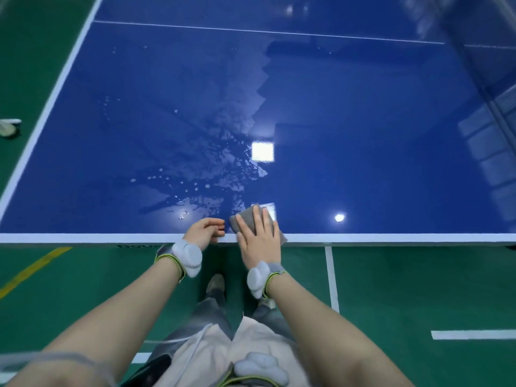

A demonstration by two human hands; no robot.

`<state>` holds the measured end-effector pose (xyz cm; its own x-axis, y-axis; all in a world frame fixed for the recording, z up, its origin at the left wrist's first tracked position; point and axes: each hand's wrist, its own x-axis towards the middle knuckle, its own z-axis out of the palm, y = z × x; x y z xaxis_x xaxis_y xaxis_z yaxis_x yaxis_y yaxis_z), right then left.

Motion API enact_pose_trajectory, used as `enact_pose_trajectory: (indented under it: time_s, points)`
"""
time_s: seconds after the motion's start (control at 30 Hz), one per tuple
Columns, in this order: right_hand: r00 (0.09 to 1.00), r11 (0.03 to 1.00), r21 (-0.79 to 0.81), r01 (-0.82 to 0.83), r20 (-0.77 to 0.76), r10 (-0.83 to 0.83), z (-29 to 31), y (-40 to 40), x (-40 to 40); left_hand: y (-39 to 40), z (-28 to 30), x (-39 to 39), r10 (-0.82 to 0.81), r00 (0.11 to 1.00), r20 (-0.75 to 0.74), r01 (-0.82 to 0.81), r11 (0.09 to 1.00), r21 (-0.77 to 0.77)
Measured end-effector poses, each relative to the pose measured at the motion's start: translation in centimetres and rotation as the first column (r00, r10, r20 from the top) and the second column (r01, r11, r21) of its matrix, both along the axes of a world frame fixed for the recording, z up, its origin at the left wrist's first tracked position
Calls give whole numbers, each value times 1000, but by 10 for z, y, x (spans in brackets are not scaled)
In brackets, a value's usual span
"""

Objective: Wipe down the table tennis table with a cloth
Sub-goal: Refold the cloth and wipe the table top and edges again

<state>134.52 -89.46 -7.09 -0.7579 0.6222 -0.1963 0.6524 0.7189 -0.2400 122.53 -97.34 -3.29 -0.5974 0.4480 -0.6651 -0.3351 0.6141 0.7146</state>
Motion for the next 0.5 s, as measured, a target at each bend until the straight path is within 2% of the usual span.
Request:
enact_pose_trajectory:
  time_s: [0.1,0.2,0.27,0.37,0.43,0.5]
  points:
    - [995,994,-69,-82,51,86,4,-19,-17,-5,-2,-18,7,1000,-19,-8,999,-39]
    - [989,989,10,-145,1,145,0,-12,-15,-12,-8,-41,17,997,-69,-22,997,-69]
    - [999,997,64,-37,-19,38,-1,4,-11,-14,-12,-57,-12,994,-112,1,996,-92]
    - [961,960,47,276,-42,-274,0,17,-11,-11,-13,-79,-56,984,-167,39,994,-102]
    - [926,927,-4,375,-41,-375,2,15,-21,-9,-11,-90,-64,981,-182,49,995,-85]
    - [916,918,7,396,-65,-395,1,8,-33,-7,-13,-100,-68,982,-176,57,996,-69]
